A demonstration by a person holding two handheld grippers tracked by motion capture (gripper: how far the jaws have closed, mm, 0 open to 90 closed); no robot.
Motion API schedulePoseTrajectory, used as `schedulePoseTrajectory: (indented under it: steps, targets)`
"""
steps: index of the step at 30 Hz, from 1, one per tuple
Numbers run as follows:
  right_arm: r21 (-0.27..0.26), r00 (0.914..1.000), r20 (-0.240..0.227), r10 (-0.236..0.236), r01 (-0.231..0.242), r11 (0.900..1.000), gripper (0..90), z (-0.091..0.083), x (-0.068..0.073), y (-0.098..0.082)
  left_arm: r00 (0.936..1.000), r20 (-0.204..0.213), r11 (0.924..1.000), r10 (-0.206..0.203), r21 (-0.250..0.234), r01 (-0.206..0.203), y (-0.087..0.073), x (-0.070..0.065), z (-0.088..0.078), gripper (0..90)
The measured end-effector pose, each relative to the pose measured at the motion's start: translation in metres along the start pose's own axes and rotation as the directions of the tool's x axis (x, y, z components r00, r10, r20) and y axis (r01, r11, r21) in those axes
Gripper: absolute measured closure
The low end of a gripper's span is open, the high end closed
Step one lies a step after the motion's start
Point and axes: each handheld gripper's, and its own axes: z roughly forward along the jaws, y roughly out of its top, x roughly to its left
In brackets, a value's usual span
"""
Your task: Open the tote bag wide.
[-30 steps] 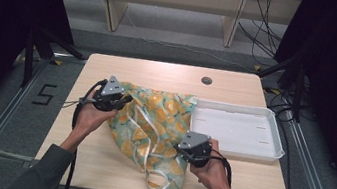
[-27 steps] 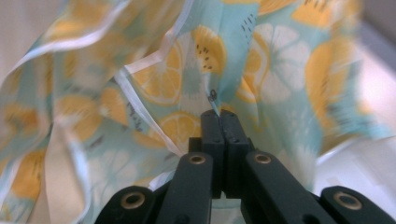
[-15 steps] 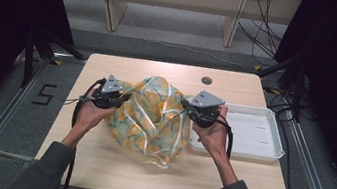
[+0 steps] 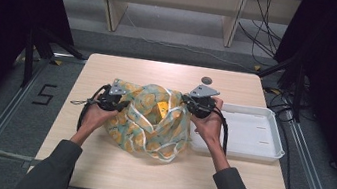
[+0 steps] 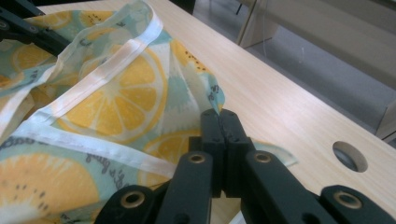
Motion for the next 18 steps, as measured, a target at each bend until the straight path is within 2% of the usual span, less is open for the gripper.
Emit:
schedulePoseTrajectory:
  steps: [2, 3, 4, 6, 8, 9, 11, 13, 15, 16, 17, 18]
  targets:
    - [0.02, 1.0, -0.007, 0.005, -0.005, 1.0, 90.0, 0.003, 0.0, -0.003, 0.9999, 0.009, 0.9996, 0.007, 0.026, -0.008, -0.003, -0.001, 0.002, 82.6]
    - [0.028, 0.9999, -0.011, 0.01, -0.01, 1.0, 90.0, 0.004, 0.0, -0.005, 0.9995, 0.028, 0.9988, 0.017, 0.045, -0.018, -0.004, -0.001, 0.001, 79.2]
    - [0.028, 0.9999, -0.013, 0.009, -0.008, 1.0, 90.0, 0.005, 0.0, -0.006, 0.9993, 0.024, 0.9984, 0.029, 0.049, -0.03, -0.004, -0.003, -0.002, 74.1]
    - [0.038, 0.9999, -0.014, 0.009, -0.008, 0.999, 90.0, 0.004, 0.001, -0.006, 0.9999, -0.008, 0.9999, 0.012, 0.012, -0.012, -0.002, -0.006, -0.012, 62.4]
    - [0.034, 0.9998, -0.015, 0.009, -0.008, 0.999, 90.0, 0.005, 0.0, -0.007, 0.9999, -0.012, 0.9998, 0.001, -0.021, -0.002, 0.003, -0.008, -0.029, 51.2]
    - [0.034, 0.9999, -0.012, 0.007, -0.007, 0.999, 90.0, 0.005, -0.001, -0.007, 1.0, -0.008, 0.9987, 0.004, -0.05, -0.005, 0.007, -0.011, -0.041, 47.0]
    - [0.037, 0.9999, -0.011, 0.009, -0.009, 0.999, 90.0, 0.005, -0.001, -0.008, 0.9996, -0.012, 0.9972, 0.025, -0.071, -0.025, 0.013, -0.016, -0.059, 43.2]
    - [0.046, 0.9997, -0.022, 0.011, -0.01, 0.999, 90.0, 0.005, -0.002, -0.008, 0.9997, 0.013, 0.9934, 0.021, -0.113, -0.019, 0.019, -0.027, -0.073, 40.8]
    - [0.036, 0.9996, -0.021, 0.019, -0.018, 0.999, 90.0, 0.005, -0.002, -0.009, 0.9964, 0.066, 0.9893, 0.053, -0.139, -0.044, 0.023, -0.042, -0.082, 40.5]
    - [0.04, 0.9991, -0.023, 0.035, -0.034, 0.999, 90.0, 0.005, -0.001, -0.008, 0.9929, 0.097, 0.9874, 0.069, -0.149, -0.054, 0.024, -0.051, -0.085, 40.6]
    - [0.043, 0.9994, -0.019, 0.028, -0.027, 0.999, 90.0, 0.004, -0.001, -0.008, 0.9879, 0.129, 0.9844, 0.086, -0.164, -0.064, 0.025, -0.059, -0.086, 40.5]
    - [0.039, 0.9995, -0.019, 0.023, -0.023, 0.999, 90.0, 0.004, -0.002, -0.008, 0.9826, 0.153, 0.9847, 0.105, -0.154, -0.082, 0.026, -0.067, -0.086, 40.4]
